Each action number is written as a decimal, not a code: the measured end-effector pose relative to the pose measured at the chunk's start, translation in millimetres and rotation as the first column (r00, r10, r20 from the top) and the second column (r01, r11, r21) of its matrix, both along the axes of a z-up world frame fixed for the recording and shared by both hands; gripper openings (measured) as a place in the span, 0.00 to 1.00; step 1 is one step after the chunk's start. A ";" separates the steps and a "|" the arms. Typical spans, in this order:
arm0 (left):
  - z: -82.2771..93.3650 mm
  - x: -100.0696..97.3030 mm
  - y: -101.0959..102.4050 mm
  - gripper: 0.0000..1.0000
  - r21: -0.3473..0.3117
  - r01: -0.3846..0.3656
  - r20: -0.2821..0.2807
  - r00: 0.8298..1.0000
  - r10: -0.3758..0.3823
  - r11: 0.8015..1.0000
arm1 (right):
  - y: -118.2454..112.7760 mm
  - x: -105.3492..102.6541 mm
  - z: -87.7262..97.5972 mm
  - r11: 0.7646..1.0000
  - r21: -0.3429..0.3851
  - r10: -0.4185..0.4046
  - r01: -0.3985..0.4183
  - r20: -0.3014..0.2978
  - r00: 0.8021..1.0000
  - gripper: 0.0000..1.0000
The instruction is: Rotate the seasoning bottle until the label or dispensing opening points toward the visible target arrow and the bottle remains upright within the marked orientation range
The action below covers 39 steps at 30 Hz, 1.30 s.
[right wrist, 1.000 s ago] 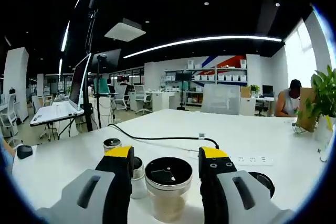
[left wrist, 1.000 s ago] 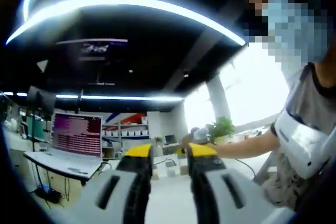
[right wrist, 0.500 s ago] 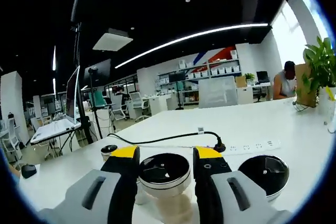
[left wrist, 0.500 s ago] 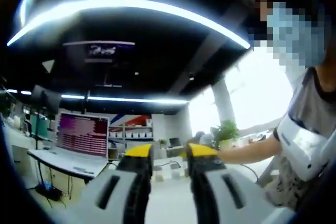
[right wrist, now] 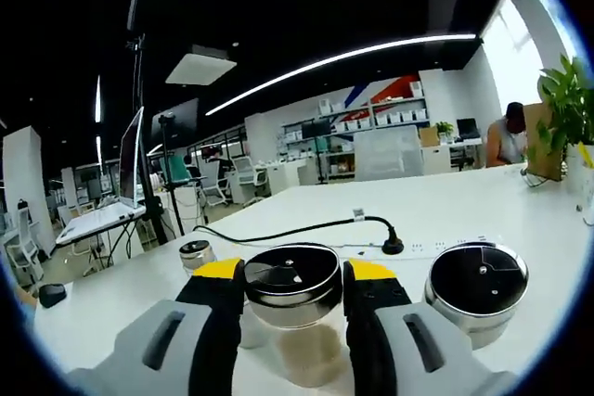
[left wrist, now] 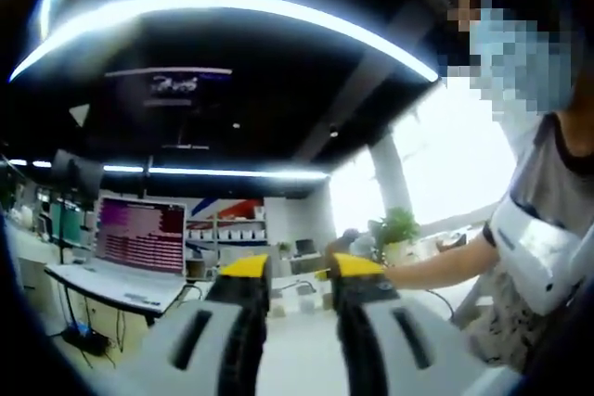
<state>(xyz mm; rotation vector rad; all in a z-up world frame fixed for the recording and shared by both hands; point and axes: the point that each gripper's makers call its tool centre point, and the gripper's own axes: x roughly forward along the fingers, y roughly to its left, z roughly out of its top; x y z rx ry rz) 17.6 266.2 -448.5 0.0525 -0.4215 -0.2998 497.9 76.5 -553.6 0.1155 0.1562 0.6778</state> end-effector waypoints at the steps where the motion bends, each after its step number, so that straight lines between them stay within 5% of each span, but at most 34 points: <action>1: 0.3 -0.4 1.5 0.27 -0.005 -0.004 0.002 1.000 0.004 1.000 | 0.1 -0.1 0.2 1.000 0.000 0.001 -0.001 0.004 1.000 0.42; 12: -0.6 -0.4 8.8 0.27 -0.016 -0.024 0.002 1.000 0.024 1.000 | 1.0 -5.3 2.6 0.998 -0.049 -0.033 0.035 0.035 0.999 0.40; 20: -1.9 1.5 12.2 0.27 -0.028 -0.029 -0.002 1.000 0.029 0.999 | 1.9 -19.1 7.3 0.997 -0.072 0.013 -0.010 0.040 0.999 0.39; 36: -7.5 12.1 0.7 0.27 -0.018 -0.007 -0.031 0.999 0.007 1.000 | -3.8 -116.8 17.2 0.975 -0.081 0.215 -0.209 0.075 0.974 0.39; 39: -8.2 14.3 -4.1 0.27 -0.009 0.000 -0.037 0.999 -0.001 1.000 | -5.2 -149.7 14.5 0.965 -0.095 0.254 -0.246 0.086 0.963 0.39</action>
